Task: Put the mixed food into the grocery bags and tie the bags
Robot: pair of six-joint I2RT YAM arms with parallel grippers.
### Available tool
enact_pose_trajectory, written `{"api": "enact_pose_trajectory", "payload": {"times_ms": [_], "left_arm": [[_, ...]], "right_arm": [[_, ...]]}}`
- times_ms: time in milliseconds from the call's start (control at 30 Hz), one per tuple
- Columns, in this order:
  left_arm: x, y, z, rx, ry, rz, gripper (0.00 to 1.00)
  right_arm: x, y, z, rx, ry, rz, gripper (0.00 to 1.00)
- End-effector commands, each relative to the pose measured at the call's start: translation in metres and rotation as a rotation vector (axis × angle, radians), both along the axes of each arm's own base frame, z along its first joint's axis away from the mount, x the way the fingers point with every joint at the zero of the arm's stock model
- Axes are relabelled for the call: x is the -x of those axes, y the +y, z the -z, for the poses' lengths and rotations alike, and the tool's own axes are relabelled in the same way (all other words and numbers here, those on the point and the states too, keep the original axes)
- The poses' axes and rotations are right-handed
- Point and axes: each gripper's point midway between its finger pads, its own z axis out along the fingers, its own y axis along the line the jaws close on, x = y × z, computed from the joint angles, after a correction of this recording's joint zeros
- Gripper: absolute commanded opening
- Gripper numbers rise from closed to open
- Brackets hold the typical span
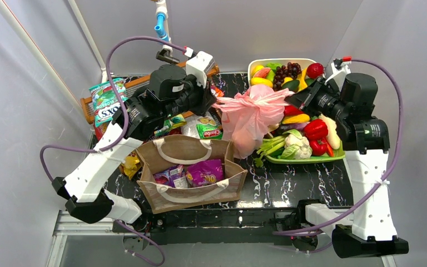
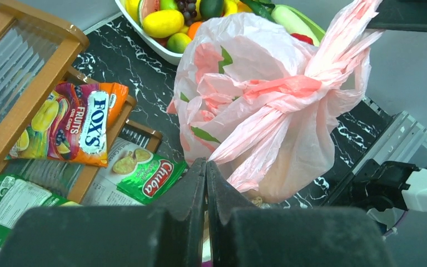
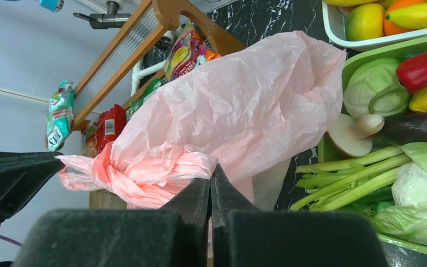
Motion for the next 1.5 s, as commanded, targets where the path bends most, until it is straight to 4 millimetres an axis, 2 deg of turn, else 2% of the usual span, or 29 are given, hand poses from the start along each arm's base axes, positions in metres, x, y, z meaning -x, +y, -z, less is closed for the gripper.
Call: {"api": "enact_pose_trajectory", "payload": {"times_ms": [0, 67, 233, 300, 367, 467, 567, 667, 733, 767, 867, 900, 933, 1000, 1067, 1133, 1233, 1467], "left_arm": [[0.0, 0.015, 0.027, -0.085, 0.041, -0.036, 0.0], [0.002, 0.016, 0.053, -0.116, 0.08, -0.038, 0.0], [0.004, 0.02, 0.1, -0.158, 0.149, -0.061, 0.0], [0.005, 0.018, 0.113, -0.165, 0.174, -0.058, 0.0], [0.007, 0.015, 0.119, -0.159, 0.191, -0.05, 0.0], [0.009, 0.011, 0.119, -0.135, 0.198, -0.036, 0.0], [0.011, 0.005, 0.117, -0.11, 0.202, -0.013, 0.0], [0.016, -0.005, 0.115, -0.081, 0.224, 0.04, 0.0], [0.02, -0.011, 0.114, -0.071, 0.236, 0.076, 0.0], [0.021, -0.013, 0.113, -0.068, 0.237, 0.091, 0.08], [0.022, -0.017, 0.104, -0.058, 0.224, 0.12, 0.42], [0.023, -0.018, 0.101, -0.057, 0.215, 0.128, 0.6], [0.023, -0.019, 0.097, -0.053, 0.206, 0.14, 0.73], [0.028, -0.025, 0.087, -0.05, 0.174, 0.189, 0.9], [0.035, -0.032, 0.08, -0.078, 0.117, 0.24, 0.97], [0.044, -0.043, 0.078, -0.117, 0.064, 0.303, 0.98], [0.046, -0.052, 0.083, -0.186, 0.022, 0.343, 0.98], [0.048, -0.073, 0.099, -0.221, 0.051, 0.399, 0.98]], "right_arm": [[0.0, -0.002, 0.026, 0.007, 0.054, 0.015, 0.01], [0.002, -0.004, 0.05, 0.02, 0.1, 0.018, 0.01], [0.004, -0.017, 0.118, 0.093, 0.242, 0.074, 0.01], [0.005, -0.021, 0.136, 0.119, 0.286, 0.082, 0.01], [0.006, -0.022, 0.142, 0.137, 0.307, 0.082, 0.01], [0.006, -0.023, 0.133, 0.147, 0.289, 0.075, 0.01], [0.007, -0.019, 0.113, 0.146, 0.243, 0.042, 0.04], [0.009, -0.018, 0.094, 0.146, 0.215, 0.033, 0.33], [0.012, -0.02, 0.088, 0.153, 0.21, 0.042, 0.48], [0.013, -0.021, 0.087, 0.157, 0.212, 0.048, 0.53], [0.017, -0.023, 0.083, 0.166, 0.218, 0.059, 0.6], [0.019, -0.024, 0.082, 0.169, 0.217, 0.06, 0.61], [0.02, -0.024, 0.082, 0.17, 0.218, 0.062, 0.61], [0.022, -0.026, 0.079, 0.175, 0.213, 0.07, 0.62], [0.023, -0.027, 0.076, 0.178, 0.207, 0.081, 0.62], [0.023, -0.029, 0.074, 0.181, 0.203, 0.089, 0.63], [0.022, -0.029, 0.071, 0.181, 0.198, 0.09, 0.63], [0.025, -0.026, 0.072, 0.172, 0.195, 0.077, 0.63]]}}
